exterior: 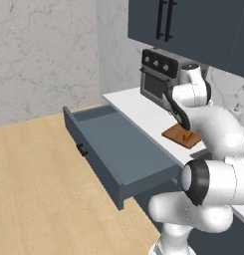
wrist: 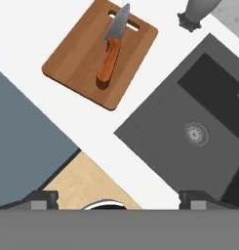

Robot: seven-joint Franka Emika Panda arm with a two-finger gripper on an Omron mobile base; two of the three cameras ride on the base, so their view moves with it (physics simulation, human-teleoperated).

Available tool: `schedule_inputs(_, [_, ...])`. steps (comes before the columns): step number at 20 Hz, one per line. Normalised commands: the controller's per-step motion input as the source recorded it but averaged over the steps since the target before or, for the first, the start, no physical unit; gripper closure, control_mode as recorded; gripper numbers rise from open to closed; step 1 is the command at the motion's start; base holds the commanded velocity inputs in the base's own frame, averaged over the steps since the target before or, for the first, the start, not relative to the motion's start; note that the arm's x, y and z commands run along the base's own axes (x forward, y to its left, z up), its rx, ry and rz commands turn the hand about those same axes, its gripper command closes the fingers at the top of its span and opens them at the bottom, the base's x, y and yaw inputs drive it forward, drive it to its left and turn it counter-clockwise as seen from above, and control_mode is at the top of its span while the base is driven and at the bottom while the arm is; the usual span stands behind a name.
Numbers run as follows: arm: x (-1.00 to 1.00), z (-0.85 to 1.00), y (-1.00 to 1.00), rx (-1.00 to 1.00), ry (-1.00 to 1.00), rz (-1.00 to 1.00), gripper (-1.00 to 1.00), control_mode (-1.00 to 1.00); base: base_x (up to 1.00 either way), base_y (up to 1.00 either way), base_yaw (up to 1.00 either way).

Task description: Pick up the knife from the drawer and place it on the cutting board. Then place the meat from the plate to the cutting board.

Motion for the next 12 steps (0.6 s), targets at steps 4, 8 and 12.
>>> schedule_inputs(4, [-1.0,0.77,0.23,0.0,-0.02,0.34,-1.0,-1.0,0.0,0.0,0.0])
schedule_inputs(8, [-0.97,0.51,0.18,0.0,-0.02,0.28,-1.0,-1.0,0.0,0.0,0.0])
schedule_inputs(12, [-0.6,0.05,0.19,0.04,0.04,0.12,-1.0,-1.0,0.0,0.0,0.0])
